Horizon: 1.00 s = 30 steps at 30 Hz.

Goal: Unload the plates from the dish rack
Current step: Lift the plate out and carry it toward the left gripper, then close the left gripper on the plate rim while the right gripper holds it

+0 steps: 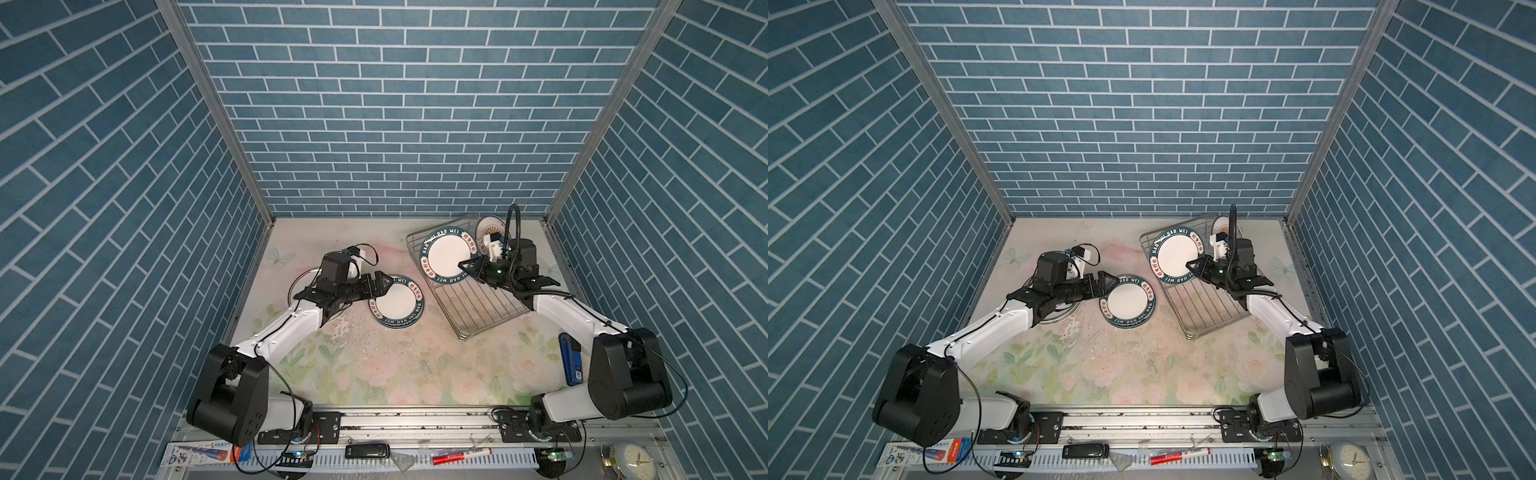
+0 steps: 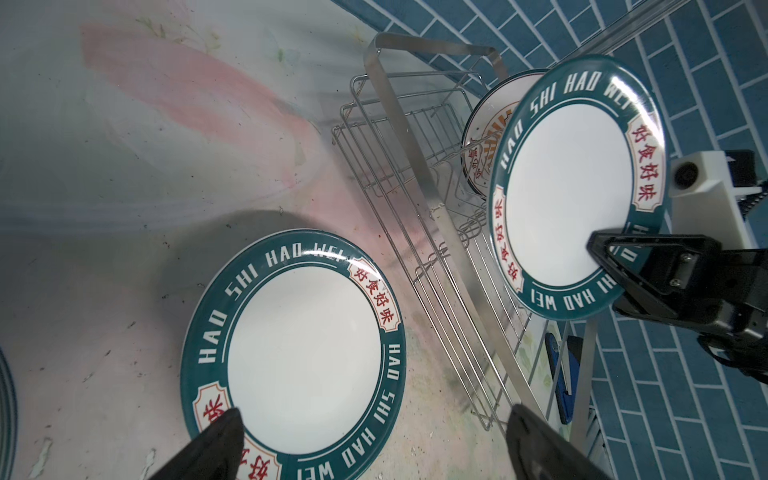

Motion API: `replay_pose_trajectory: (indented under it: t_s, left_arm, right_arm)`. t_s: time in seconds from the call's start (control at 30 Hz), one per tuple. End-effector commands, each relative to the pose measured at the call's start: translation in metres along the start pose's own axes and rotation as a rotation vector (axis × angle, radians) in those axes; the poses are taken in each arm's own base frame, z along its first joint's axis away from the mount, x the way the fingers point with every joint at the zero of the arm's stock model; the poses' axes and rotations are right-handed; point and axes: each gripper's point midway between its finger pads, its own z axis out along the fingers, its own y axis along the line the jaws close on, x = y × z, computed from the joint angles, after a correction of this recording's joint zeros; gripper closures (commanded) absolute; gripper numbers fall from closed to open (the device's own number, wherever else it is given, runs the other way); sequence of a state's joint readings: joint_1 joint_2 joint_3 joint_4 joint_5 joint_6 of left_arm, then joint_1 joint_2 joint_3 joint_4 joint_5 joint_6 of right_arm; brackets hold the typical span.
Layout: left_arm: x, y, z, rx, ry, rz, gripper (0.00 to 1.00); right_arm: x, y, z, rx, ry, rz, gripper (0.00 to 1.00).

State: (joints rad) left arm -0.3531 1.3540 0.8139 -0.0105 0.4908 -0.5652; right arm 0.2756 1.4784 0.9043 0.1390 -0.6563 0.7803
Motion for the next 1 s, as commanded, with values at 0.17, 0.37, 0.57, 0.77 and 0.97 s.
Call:
replay_pose_trajectory:
  t_s: [0.17, 0.37, 0.57, 0.77, 0.97]
  left_arm:
    - [-0.001, -0.008, 0.002, 0.067, -0.009, 0.016, 0.01]
    - [-0.003, -0.017, 0.0, 0.115, -0.025, 0.024, 0.01]
    - [-0.005, -0.023, -0.002, 0.149, -0.041, 0.035, 0.04]
    - [-0.004, -0.025, 0.0, 0.169, -0.042, 0.034, 0.11]
    - [-0.003, -0.025, 0.01, 0.2, -0.025, 0.017, 0.22]
  right_arm:
    - [0.005, 0.061, 0.017, -0.268, 0.07, -0.036, 1.0]
    - [0.017, 0.072, 0.026, -0.289, 0.111, -0.053, 1.0]
    - [0.034, 0.077, 0.041, -0.296, 0.16, -0.055, 1.0]
    - [0.043, 0.083, 0.047, -0.306, 0.184, -0.063, 1.0]
    - [0.057, 0.094, 0.048, -0.32, 0.224, -0.086, 1.0]
